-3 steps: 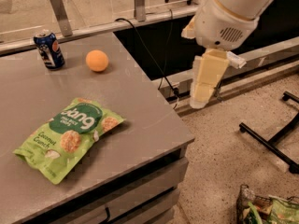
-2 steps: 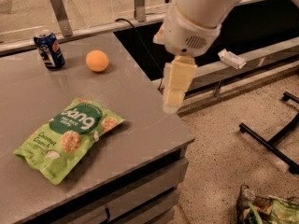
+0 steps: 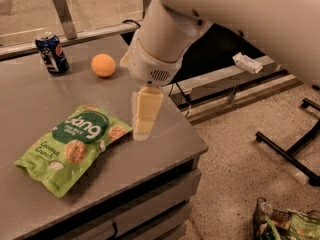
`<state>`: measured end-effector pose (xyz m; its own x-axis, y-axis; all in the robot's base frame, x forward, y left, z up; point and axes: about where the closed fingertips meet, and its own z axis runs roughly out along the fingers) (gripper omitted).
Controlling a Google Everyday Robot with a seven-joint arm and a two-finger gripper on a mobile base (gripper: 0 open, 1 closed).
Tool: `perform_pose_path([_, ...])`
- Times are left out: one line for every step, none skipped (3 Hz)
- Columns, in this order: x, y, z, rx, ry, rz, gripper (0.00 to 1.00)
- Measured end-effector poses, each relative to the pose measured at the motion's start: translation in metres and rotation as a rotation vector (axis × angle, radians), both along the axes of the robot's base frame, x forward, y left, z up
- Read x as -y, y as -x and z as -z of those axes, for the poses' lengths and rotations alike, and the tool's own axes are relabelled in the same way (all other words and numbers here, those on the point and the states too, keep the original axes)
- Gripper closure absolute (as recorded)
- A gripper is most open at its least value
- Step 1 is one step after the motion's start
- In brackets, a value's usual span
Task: Move green rice chip bag near orange
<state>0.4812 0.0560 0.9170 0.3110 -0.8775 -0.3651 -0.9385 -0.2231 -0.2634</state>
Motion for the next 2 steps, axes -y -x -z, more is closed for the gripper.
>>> perform_pose_path([-0.020,0.000,0.016,0.004,-0.019,-0.034,0.00])
perform_pose_path([-0.034,0.008,0.034,-0.007,-0.020,-0.094,0.00])
